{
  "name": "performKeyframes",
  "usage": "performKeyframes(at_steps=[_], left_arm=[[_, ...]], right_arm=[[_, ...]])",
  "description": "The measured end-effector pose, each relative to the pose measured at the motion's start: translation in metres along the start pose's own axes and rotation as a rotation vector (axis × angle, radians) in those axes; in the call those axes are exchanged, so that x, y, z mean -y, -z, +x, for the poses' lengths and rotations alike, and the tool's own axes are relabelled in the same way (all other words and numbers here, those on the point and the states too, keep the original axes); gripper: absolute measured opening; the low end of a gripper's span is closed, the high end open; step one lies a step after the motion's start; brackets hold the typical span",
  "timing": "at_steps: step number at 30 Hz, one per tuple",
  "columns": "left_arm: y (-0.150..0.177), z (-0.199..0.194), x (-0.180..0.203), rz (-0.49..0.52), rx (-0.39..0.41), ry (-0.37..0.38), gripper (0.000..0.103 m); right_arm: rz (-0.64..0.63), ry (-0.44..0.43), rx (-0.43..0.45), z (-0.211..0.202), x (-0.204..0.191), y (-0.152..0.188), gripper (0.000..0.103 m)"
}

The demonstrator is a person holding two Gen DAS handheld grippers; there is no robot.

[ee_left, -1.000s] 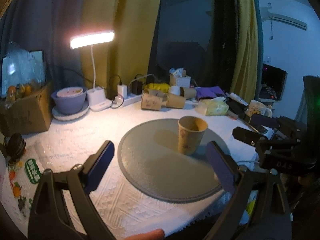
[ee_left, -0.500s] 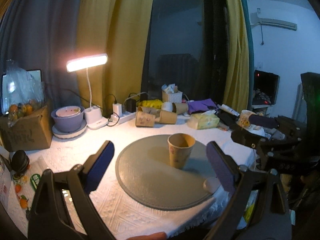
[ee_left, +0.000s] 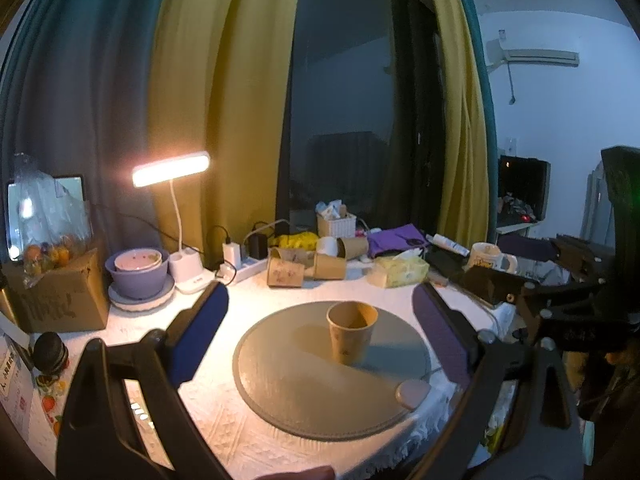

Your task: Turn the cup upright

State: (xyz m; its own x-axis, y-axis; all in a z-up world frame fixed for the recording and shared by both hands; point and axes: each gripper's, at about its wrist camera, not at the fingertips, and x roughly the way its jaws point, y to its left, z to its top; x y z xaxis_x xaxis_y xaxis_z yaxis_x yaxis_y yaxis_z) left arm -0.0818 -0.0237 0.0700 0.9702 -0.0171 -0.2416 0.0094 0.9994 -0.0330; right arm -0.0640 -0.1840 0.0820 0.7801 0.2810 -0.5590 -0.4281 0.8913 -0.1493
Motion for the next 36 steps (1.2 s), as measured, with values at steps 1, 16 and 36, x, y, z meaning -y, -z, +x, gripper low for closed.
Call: performKeyframes(at_steps=[1,16,36], left_arm=[[-0.001,-0.001,0.001,0.001,0.005,0.001,0.094],[-0.017,-0.024,0.006,0.022,0.069,0.001,0.094],[-0.027,-0.037,-0.001,0.006,0.09,0.007,0.094]], right_arm=[[0.0,0.001,0.004,-0.001,0.0,-0.001,0.078],[0.006,0.01,0.041,-0.023,-0.001,-0.012,0.078],[0.024,0.008,0.059,-0.035,0.0,-0.018,0.079]])
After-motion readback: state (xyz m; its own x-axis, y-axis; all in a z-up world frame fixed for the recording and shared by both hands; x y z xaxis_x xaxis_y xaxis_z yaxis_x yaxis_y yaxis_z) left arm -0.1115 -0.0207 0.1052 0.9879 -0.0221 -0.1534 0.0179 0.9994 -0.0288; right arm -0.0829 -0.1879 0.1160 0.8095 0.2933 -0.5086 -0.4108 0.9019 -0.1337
